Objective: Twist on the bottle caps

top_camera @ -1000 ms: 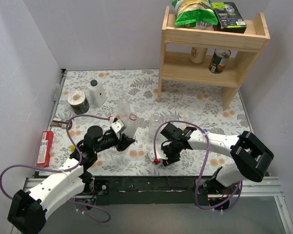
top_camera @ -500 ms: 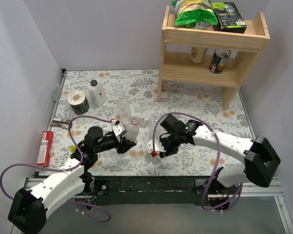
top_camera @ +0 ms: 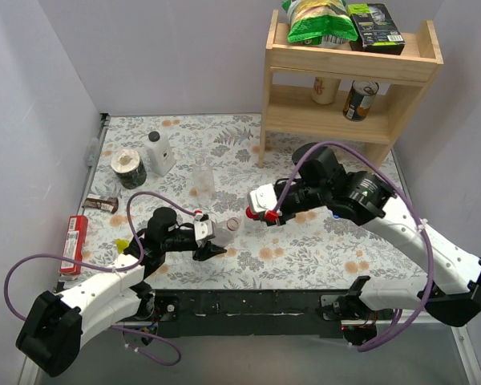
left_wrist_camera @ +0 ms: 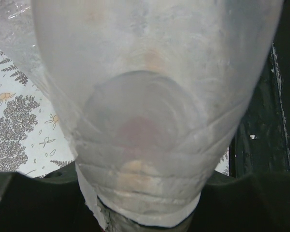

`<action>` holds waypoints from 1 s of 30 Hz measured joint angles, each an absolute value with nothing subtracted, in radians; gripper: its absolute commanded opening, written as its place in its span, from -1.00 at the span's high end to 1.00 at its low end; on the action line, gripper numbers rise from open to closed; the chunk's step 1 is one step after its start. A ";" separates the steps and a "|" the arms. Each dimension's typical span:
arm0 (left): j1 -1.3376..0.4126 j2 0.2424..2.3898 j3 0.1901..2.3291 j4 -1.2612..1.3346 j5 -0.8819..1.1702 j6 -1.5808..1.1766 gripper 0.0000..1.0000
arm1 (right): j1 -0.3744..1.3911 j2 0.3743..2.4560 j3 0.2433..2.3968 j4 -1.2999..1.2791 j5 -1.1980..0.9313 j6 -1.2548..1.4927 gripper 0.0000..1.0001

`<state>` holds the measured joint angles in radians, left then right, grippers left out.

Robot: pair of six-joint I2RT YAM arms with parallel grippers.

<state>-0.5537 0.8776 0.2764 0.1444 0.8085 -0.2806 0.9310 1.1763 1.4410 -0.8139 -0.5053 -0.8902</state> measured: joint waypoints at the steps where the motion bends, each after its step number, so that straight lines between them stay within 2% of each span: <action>1: -0.555 0.878 0.276 0.146 0.815 -0.269 1.00 | 0.931 1.193 1.444 -0.812 -0.510 -0.887 0.44; 9: -0.582 0.895 0.299 0.152 0.819 -0.259 1.00 | 0.940 1.294 1.444 -0.823 -0.535 -0.892 0.43; 30: -0.611 0.917 0.321 0.142 0.783 -0.267 1.00 | 0.975 1.339 1.493 -0.877 -0.580 -0.973 0.43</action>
<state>-0.6109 0.9169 0.3206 0.1425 0.7826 -0.2668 0.9752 1.3388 1.4933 -0.8768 -0.5800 -0.9730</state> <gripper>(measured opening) 0.388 0.405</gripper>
